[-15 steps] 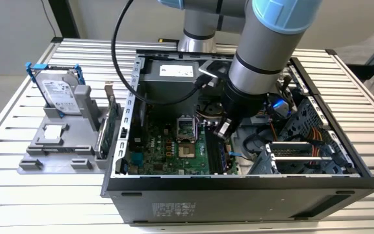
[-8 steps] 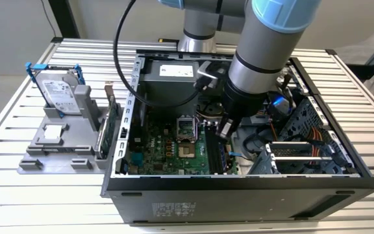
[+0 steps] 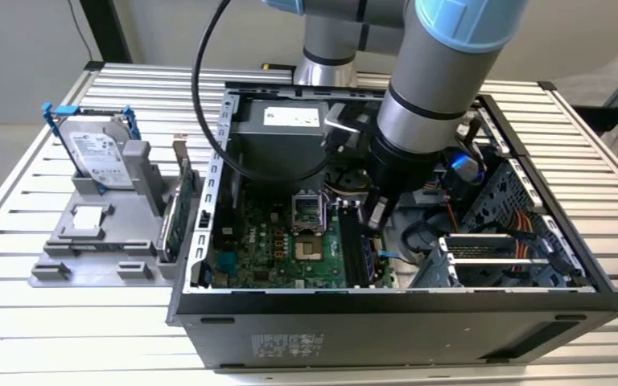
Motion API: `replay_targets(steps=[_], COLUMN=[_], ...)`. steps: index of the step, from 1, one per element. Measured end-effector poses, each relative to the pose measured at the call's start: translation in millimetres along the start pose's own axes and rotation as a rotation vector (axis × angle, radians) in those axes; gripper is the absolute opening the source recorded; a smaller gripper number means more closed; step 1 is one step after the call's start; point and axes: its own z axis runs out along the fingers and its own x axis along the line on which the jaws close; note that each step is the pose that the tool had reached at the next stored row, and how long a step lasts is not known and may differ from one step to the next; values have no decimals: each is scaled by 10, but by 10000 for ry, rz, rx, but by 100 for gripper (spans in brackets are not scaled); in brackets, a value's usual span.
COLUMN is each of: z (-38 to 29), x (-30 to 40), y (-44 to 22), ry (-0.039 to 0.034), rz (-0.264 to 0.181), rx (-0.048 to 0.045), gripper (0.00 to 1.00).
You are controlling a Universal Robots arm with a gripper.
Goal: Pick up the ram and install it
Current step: 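Press down the ram until it locks into place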
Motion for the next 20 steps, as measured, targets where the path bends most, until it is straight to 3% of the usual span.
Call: replay_targets(steps=[15,20], z=[8,12], x=[-10,-10], y=[5,4], ry=[72,73], rz=[-2048,-2864], rx=[86,198], gripper=[0,0])
